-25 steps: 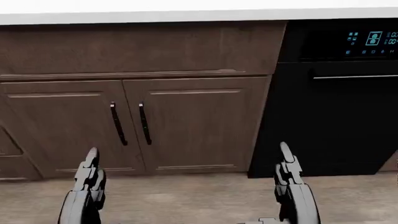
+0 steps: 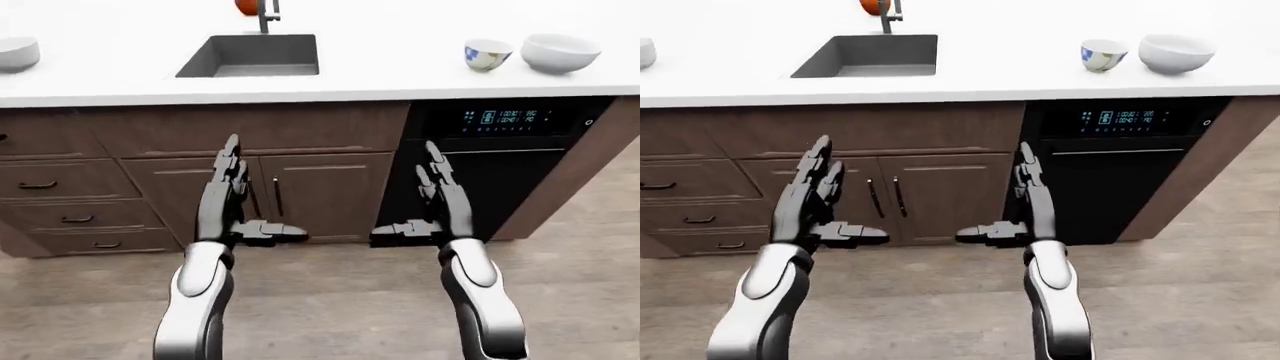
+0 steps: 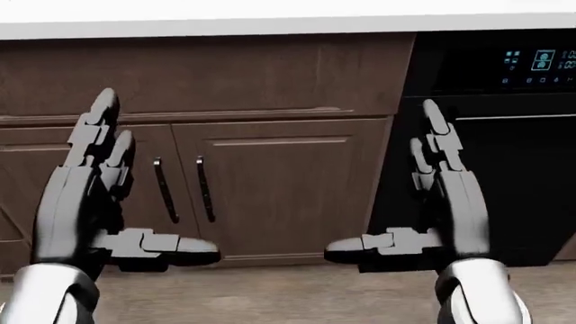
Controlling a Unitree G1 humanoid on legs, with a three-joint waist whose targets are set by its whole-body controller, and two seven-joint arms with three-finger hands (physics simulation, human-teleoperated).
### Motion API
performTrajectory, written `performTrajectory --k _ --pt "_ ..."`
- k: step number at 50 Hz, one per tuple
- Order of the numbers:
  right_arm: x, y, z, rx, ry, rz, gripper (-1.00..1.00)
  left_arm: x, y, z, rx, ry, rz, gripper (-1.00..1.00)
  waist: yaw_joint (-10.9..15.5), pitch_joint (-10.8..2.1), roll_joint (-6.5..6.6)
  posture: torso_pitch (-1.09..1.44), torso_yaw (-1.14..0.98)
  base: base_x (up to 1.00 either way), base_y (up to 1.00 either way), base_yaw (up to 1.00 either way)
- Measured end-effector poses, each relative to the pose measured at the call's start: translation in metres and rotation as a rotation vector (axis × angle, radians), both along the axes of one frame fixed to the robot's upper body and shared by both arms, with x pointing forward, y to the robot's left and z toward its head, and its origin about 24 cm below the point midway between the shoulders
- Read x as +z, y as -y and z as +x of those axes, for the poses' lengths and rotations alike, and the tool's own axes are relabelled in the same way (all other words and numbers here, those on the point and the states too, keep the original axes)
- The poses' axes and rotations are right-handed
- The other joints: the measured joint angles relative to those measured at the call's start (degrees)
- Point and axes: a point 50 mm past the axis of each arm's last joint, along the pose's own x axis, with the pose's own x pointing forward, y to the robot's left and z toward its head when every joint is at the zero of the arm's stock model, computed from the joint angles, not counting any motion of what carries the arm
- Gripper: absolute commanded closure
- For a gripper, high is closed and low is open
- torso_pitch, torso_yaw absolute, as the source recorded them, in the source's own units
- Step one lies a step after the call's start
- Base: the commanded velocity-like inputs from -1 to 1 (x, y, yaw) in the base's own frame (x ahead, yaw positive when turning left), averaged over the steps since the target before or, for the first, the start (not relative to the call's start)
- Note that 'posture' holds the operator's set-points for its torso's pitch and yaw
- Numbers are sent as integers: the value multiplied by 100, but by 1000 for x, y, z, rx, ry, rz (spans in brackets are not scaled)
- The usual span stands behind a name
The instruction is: Stack the bowls from largest to smallest.
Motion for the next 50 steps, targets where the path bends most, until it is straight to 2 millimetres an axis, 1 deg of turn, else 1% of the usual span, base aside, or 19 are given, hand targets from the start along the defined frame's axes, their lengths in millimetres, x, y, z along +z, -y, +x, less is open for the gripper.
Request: performTrajectory --k 4,6,7,9,17,19,22,24,26,31,33,34,36,38,39,41,42,46,50 --pt "16 0 2 23 34 23 -100 12 -6 -1 16 -5 2 -100 -5 9 -14 0 0 0 25 0" --pt "16 -1 4 27 18 17 -100 14 -8 -1 19 -18 -1 -100 -36 151 -187 0 0 0 100 0" --pt "16 0 4 25 7 16 -100 15 -8 -2 17 -23 0 -100 -56 159 -291 0 0 0 100 0" --pt "19 -1 6 25 1 18 -100 19 -8 -3 14 -23 5 -100 -77 124 -354 0 0 0 100 0" --pt "43 -7 5 61 61 20 -100 38 -8 -7 -5 14 9 -100 -156 224 52 0 0 0 100 0" --pt "46 -7 5 66 67 19 -100 42 -10 -7 -3 21 9 -100 -161 207 213 0 0 0 100 0" --pt "50 -9 5 81 90 18 -100 41 -13 -8 11 27 11 -100 -134 112 575 0 0 0 100 0" --pt "44 -15 6 114 61 28 -100 32 -20 -6 43 -15 9 -100 -39 202 501 0 0 0 100 0" --pt "39 -17 8 130 32 34 -100 28 -22 -6 60 -38 5 -100 -14 219 464 0 0 0 100 0" --pt "50 -12 6 118 72 30 -100 36 -19 -8 38 10 -1 -100 6 330 18 0 0 0 100 0" --pt "57 -11 5 113 105 23 -100 39 -18 -9 32 32 -11 -100 -87 279 -183 0 0 0 100 0" --pt "55 -10 5 107 102 21 -100 35 -17 -10 26 25 -19 -100 -131 287 -198 0 0 0 100 0" --pt "49 -8 5 99 70 22 -100 26 -19 -9 21 -13 -28 -100 -139 178 -241 0 0 0 100 0" --pt "50 -10 6 104 63 28 -100 30 -24 -10 37 -8 -37 -100 -149 124 -245 0 0 0 50 50" --pt "52 -7 6 96 73 30 -100 37 -24 -10 34 22 -38 -100 -93 193 -71 0 0 0 0 100" --pt "61 -8 5 94 108 40 -100 51 -26 -15 39 91 -30 -100 20 324 402 0 0 0 0 100" --pt "61 -11 5 105 111 52 -100 53 -29 -15 51 98 -26 -100 133 370 419 0 0 0 0 100" --pt "45 -25 8 178 17 58 -100 44 -36 -15 102 39 -33 -100 439 179 265 0 0 0 0 100" --pt "55 -21 6 171 53 64 -100 51 -33 -17 77 70 -31 -100 416 257 26 0 0 0 0 100"
